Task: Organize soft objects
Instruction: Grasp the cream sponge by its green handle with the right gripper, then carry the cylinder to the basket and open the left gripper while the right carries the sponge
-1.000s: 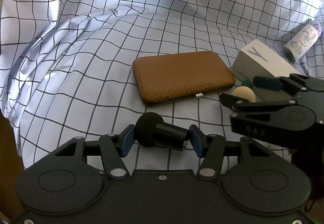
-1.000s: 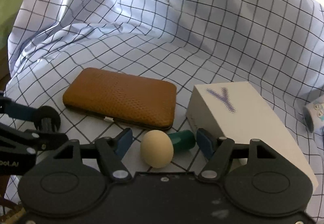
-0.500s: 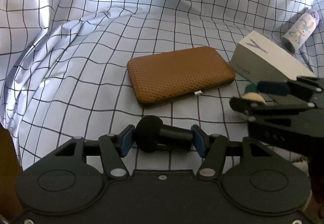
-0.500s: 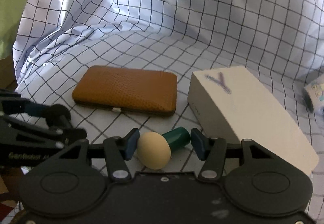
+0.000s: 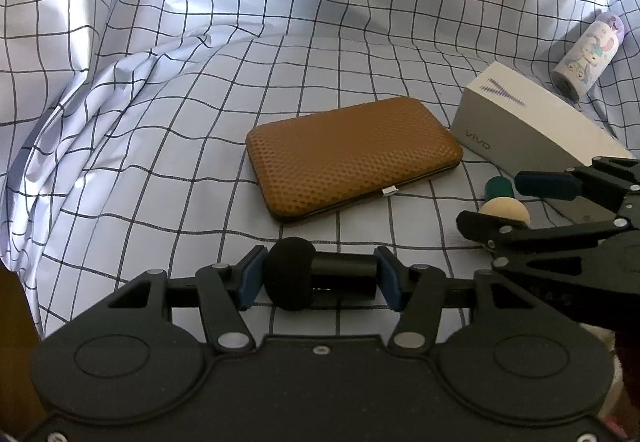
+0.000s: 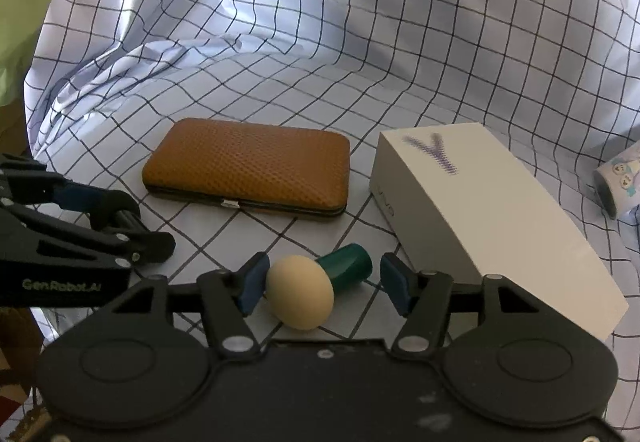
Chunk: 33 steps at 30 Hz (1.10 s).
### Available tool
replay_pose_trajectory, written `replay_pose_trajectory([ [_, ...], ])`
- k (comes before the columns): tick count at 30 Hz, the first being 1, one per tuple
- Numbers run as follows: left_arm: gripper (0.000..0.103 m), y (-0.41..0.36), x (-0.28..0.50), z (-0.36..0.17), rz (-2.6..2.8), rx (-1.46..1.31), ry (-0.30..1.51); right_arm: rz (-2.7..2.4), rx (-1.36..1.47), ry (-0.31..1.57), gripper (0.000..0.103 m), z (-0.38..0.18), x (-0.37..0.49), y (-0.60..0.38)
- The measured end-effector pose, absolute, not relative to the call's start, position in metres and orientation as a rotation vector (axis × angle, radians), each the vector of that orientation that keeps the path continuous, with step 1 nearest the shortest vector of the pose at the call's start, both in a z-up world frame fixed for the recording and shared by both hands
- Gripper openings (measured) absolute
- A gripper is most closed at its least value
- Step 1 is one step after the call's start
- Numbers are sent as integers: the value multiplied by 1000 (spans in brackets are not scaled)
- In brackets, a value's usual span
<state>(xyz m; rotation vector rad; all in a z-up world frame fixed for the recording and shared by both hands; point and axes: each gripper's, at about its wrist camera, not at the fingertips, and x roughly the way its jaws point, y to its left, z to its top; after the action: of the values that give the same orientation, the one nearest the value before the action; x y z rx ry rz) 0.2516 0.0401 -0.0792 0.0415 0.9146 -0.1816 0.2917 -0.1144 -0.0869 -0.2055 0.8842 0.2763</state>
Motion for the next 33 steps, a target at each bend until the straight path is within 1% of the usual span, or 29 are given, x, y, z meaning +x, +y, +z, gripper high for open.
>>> replay_pose_trajectory([
  [12, 55, 41, 254, -79, -169, 27, 926, 285, -198, 885, 61, -94, 299, -108],
  [14, 55, 41, 254, -79, -167, 23, 928, 285, -196, 884, 60, -94, 300, -108],
  [15, 55, 41, 254, -79, -165, 20, 929, 290, -194, 882, 57, -93, 300, -108],
  [17, 54, 42, 254, -79, -163, 13, 930, 275, -196, 871, 57, -91, 298, -108],
  [26, 54, 42, 239, -60, -150, 0, 901, 207, -124, 784, 57, -49, 273, -122],
  [33, 54, 27, 202, -26, -177, -9, 855, 166, -32, 706, 57, -1, 218, -133],
])
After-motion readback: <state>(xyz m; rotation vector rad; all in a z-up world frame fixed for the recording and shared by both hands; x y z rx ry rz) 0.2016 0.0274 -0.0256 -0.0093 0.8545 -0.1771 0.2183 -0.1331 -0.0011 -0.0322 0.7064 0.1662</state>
